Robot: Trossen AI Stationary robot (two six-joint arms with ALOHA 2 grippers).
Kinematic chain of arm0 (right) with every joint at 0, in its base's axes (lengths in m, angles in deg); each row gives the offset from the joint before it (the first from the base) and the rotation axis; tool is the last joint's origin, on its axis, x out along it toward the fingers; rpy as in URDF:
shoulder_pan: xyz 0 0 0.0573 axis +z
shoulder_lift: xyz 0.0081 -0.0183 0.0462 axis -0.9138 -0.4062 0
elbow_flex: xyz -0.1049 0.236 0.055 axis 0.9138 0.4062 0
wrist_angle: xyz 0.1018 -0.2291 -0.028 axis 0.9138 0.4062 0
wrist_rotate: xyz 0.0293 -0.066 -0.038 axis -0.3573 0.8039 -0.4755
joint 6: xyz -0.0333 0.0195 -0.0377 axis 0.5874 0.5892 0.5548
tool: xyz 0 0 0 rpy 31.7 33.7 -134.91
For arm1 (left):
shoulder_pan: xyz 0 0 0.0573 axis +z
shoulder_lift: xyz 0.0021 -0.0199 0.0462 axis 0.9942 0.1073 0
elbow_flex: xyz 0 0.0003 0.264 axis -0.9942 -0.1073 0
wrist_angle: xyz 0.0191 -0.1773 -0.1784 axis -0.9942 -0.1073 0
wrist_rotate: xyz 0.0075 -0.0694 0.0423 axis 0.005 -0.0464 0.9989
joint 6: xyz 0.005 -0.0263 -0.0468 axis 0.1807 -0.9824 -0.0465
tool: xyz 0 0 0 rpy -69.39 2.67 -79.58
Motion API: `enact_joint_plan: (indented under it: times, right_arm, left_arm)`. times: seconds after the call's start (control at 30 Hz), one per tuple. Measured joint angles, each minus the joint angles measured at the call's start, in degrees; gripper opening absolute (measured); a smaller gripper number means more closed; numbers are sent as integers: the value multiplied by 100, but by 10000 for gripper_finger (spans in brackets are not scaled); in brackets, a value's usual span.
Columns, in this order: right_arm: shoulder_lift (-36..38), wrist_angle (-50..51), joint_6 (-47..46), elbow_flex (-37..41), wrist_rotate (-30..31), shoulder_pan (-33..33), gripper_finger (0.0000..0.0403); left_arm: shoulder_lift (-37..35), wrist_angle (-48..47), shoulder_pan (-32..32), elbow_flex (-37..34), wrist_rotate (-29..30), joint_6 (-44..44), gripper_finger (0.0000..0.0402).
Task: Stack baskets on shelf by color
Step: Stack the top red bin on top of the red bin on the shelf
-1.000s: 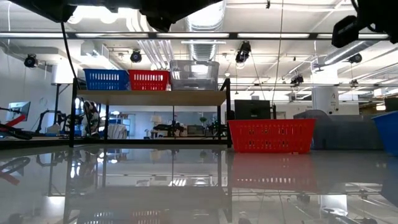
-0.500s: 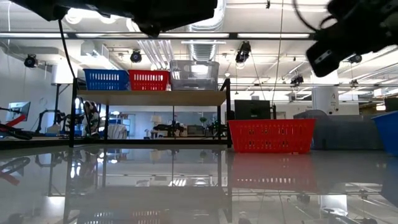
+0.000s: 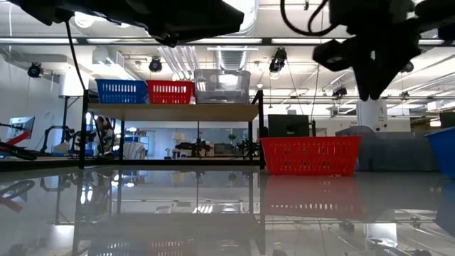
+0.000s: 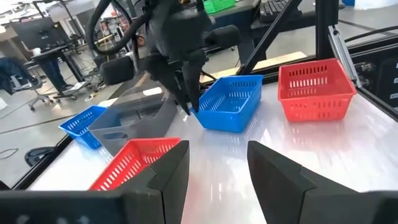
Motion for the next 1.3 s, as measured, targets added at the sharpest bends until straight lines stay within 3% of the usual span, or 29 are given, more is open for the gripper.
enact_joint_plan:
  times: [0.2, 0.37, 0.5, 0.73, 0.87, 0.97, 1.1, 1.3]
  right_arm:
    - [-956, 866, 1556, -693, 526, -3, 125]
    - [-1448, 991, 2141, -685, 1028, -2, 146]
    - [-1736, 988, 2119, -628, 1501, -4, 123]
    - [-1905, 453, 1865, -628, 1463, 17, 20]
    - [-1896, -376, 1711, -688, 1431, 49, 15]
    - [-1950, -989, 1317, -946, 1113, 61, 14]
    - [-2317, -1497, 654, -1589, 472, 61, 13]
    - [-3474, -1575, -224, -3013, 398, -4, 13]
  left_arm:
    - [0, -148, -9, -7, -1, -277, 147]
    - [4, -186, -11, -11, -2, -286, 147]
    - [4, -212, -11, -11, -2, -289, 147]
    - [-65, -226, -102, 58, 17, -284, 147]
    - [-288, -309, -342, 216, 131, -238, 147]
    - [-520, -572, -580, 268, 563, -236, 147]
    - [-819, -987, -1003, 273, 1698, -262, 147]
    - [-970, -1188, -1670, 273, 3305, -269, 147]
